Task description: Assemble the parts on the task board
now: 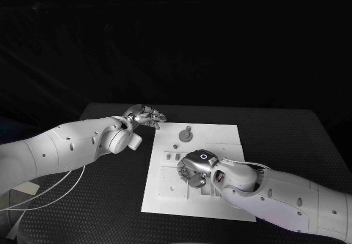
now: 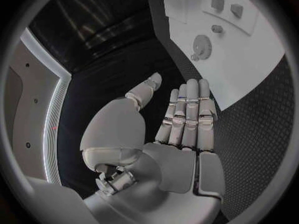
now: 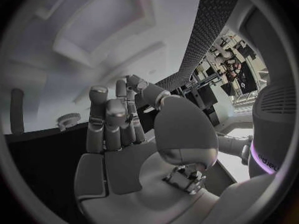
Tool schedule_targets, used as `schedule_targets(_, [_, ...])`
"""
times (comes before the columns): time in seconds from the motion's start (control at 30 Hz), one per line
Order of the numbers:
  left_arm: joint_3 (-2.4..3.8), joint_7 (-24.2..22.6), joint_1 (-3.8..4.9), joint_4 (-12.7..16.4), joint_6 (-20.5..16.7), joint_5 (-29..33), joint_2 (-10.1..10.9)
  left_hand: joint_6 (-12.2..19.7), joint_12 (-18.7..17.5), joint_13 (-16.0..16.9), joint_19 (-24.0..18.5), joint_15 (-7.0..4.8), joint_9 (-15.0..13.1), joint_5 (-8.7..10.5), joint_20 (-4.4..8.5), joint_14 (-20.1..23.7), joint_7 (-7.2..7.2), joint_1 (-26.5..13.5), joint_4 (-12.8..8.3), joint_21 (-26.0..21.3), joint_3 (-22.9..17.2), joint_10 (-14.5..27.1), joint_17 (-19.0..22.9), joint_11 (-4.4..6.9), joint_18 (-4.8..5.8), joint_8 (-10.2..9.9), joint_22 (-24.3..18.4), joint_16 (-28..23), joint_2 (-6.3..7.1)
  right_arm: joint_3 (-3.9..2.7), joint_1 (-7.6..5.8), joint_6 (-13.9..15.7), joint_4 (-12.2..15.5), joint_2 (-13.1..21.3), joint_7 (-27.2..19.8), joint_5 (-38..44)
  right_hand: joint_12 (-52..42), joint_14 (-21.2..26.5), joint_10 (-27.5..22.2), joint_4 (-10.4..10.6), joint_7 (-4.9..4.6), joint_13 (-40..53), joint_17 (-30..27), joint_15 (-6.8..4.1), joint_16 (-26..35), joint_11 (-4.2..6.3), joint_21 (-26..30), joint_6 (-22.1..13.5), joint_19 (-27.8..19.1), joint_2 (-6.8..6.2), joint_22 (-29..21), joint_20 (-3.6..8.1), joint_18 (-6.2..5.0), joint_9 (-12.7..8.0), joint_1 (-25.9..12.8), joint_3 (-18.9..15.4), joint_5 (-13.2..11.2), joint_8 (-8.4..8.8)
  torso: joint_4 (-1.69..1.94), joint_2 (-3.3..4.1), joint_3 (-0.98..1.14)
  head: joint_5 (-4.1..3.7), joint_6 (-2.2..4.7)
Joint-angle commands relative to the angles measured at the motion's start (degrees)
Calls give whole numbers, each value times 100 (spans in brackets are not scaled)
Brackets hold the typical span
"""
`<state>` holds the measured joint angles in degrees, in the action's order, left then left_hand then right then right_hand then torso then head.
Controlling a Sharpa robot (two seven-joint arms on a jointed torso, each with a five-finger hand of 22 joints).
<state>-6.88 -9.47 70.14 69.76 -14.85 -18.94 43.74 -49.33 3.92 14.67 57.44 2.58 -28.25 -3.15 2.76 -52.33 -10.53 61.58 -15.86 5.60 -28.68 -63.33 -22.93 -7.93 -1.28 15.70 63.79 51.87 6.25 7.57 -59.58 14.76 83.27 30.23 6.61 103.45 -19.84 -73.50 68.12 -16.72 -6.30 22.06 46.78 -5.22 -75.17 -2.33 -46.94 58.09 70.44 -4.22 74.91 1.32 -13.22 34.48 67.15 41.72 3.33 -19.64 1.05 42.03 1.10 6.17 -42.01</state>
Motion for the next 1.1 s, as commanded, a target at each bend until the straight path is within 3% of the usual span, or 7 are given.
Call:
schedule_targets(0.03, [6, -42, 10, 8, 86, 31, -11, 25, 11, 8, 38, 24, 6, -16, 7, 10, 2, -63, 0, -20, 39, 4, -10, -30, -15, 25, -7, -30, -16, 11, 15, -64, 4, 7, 38, 154, 29, 1, 517, 3, 6, 11, 3, -40, 27, 161, -38, 41, 8, 47, 119, 54, -178, 11, -1, 22, 19, -17, 4, 0, 2, 5, -11])
schedule_targets(0.33, [6, -34, 10, 8, 97, 31, -7, 27, 11, 10, 39, 25, 7, -16, 7, 12, 1, -66, 0, -25, 43, 6, -11, -31, -15, 26, -9, -33, -18, 11, 15, -66, 3, -3, 41, 159, 33, 0, 520, 4, 6, 14, 5, -41, 27, 162, -41, 42, 10, 44, 119, 56, -178, 17, 0, 25, 19, -17, 3, 0, 2, 3, -11])
schedule_targets(1.1, [6, -20, 32, 19, 91, 31, -8, 28, 11, 14, 41, 27, 8, -16, 6, 15, 2, -66, -2, -37, 51, 8, -15, -31, -14, 30, -16, -40, -20, 36, 16, -425, -156, -213, -7, 24, 47, -1, 523, 8, 4, 22, 9, -40, 30, 161, -41, 35, 8, 51, 118, 56, -178, 30, -13, 27, 19, -11, 11, -2, -7, -1, -51])
